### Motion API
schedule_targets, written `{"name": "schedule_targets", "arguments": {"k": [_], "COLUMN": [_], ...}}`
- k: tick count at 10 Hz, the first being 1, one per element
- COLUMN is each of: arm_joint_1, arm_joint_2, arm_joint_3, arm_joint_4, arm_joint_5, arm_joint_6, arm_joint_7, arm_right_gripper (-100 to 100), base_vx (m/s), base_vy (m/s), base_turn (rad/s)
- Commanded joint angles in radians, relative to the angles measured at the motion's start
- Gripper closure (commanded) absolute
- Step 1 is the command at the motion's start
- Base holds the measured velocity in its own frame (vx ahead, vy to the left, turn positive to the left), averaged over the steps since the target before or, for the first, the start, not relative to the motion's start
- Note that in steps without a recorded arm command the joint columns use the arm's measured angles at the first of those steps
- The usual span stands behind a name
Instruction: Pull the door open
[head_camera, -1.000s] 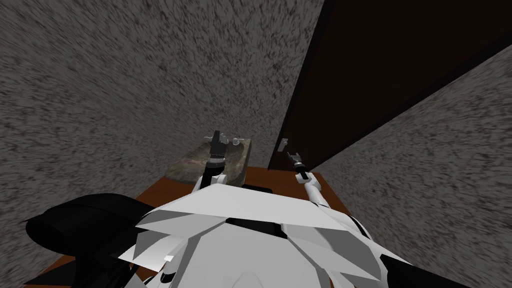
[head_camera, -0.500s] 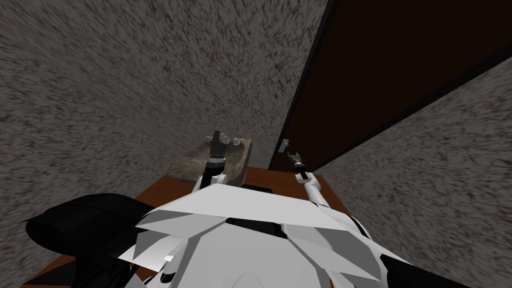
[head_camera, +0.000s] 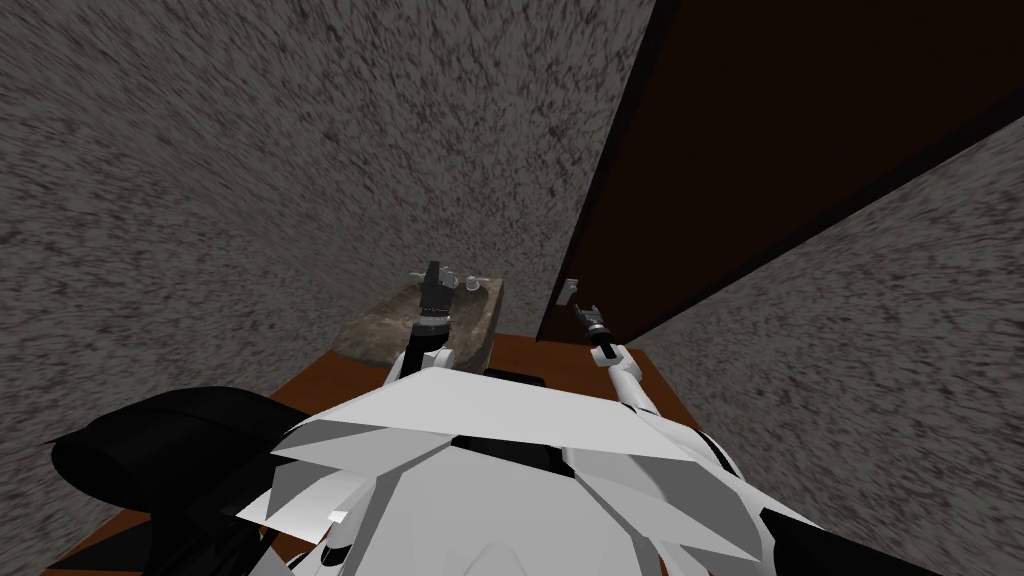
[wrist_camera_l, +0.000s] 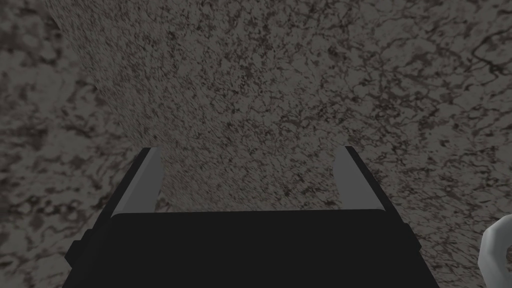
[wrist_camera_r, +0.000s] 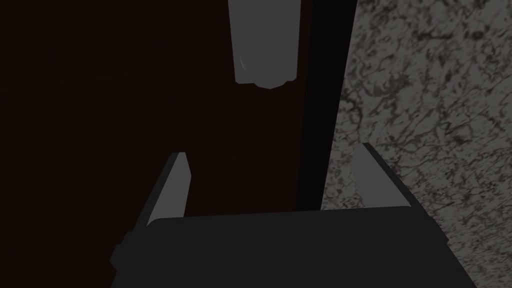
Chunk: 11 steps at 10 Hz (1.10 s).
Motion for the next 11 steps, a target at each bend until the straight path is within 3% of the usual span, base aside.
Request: {"name": "schedule_targets", "arguments": {"k": [1, 11], "arm_joint_1": [0.0, -0.005], "arm_joint_2": [0.0, 0.004], "arm_joint_3": [0.0, -0.007], "arm_joint_4": [0.0, 0.003], "arm_joint_5": [0.0, -0.002], "arm_joint_6": [0.0, 0.006], "arm_joint_7": [0.0, 0.007], "arm_right_gripper": [-100, -100], "base_vx": [0.006, 0.036], "base_vy": [-0.003, -0.014], "base_turn": [0.004, 0.018]}}
